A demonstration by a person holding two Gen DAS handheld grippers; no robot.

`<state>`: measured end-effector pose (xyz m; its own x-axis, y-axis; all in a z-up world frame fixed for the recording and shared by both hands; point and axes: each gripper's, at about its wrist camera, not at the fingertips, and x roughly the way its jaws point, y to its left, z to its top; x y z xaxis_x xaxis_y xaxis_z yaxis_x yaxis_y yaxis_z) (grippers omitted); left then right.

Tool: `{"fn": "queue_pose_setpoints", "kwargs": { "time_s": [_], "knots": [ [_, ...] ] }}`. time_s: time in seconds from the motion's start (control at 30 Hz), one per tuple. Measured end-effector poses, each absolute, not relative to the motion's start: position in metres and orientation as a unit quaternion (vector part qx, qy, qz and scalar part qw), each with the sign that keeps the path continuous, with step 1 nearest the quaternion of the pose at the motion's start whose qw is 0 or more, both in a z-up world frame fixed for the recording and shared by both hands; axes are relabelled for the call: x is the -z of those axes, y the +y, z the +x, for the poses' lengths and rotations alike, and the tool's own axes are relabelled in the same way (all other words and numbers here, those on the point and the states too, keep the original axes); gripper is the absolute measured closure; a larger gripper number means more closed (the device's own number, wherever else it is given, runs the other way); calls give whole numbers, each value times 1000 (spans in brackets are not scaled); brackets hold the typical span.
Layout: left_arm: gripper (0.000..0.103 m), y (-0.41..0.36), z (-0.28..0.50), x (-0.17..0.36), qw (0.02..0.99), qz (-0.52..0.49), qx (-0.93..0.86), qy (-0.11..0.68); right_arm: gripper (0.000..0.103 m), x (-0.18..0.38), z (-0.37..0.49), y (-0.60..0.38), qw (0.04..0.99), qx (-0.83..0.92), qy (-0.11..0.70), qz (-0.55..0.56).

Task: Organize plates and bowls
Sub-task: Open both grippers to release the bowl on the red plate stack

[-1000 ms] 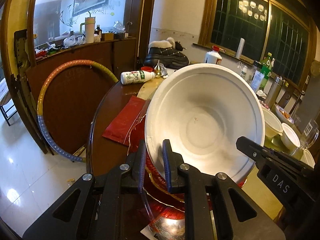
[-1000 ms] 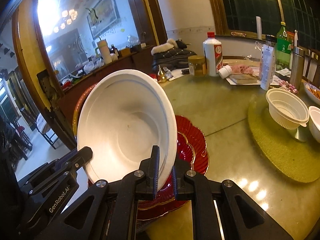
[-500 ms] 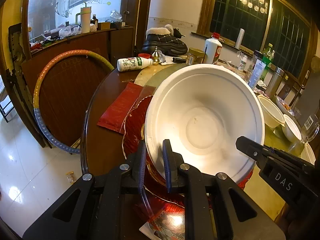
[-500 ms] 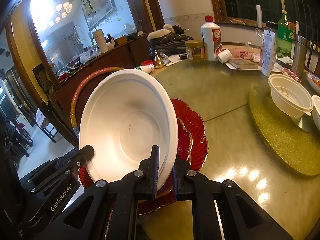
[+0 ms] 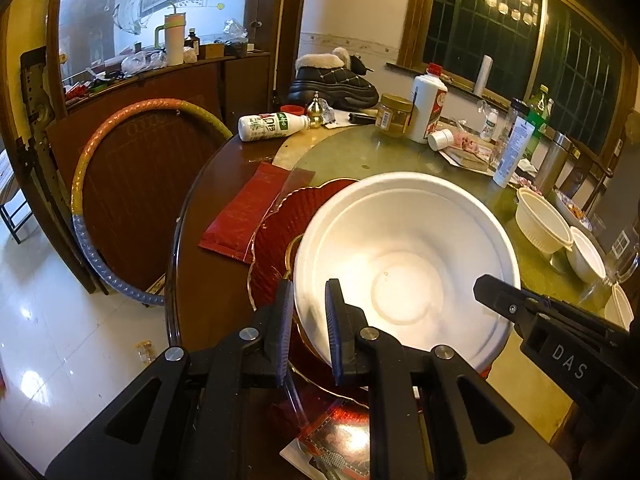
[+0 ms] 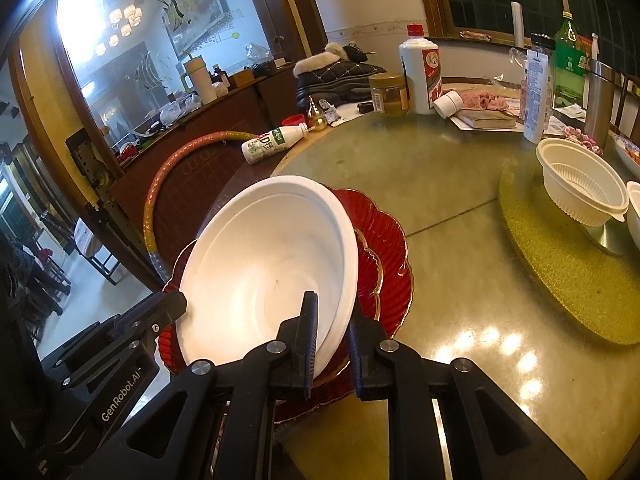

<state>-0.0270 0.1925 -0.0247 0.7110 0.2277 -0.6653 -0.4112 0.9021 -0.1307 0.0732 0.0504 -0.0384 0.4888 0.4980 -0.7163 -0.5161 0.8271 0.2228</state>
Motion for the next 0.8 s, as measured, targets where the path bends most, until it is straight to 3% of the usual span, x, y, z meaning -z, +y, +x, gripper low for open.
{"fn": "queue_pose_setpoints", "kwargs": {
  "time_s": [0.03,0.07,0.13,0.17,0.2,0.3,0.4,0.53,0.8],
  "knots": [
    [89,195,-29,23,915,-147,-178,331,84,38,73,50,863,-293,411,-9],
    [86,198,-31,21,914,-157,-182,326,74,37,73,48,864,-294,409,-5],
    [69,205,-38,16,915,-182,-189,307,56,32,72,42,867,-297,400,8],
    [55,209,-42,13,916,-198,-192,292,46,30,71,38,870,-297,393,16],
    [43,211,-46,11,916,-210,-196,279,41,28,70,35,873,-296,387,22],
    [28,218,-59,1,917,-248,-211,231,34,18,69,19,879,-298,368,54],
    [20,216,-68,-10,919,-271,-213,190,33,11,74,-1,871,-308,368,101],
    [18,199,-63,-24,927,-270,-197,170,30,4,86,-41,850,-316,381,182],
    [18,102,-4,-39,951,-190,-56,236,28,-17,112,-140,865,-262,373,213]
  ]
}}
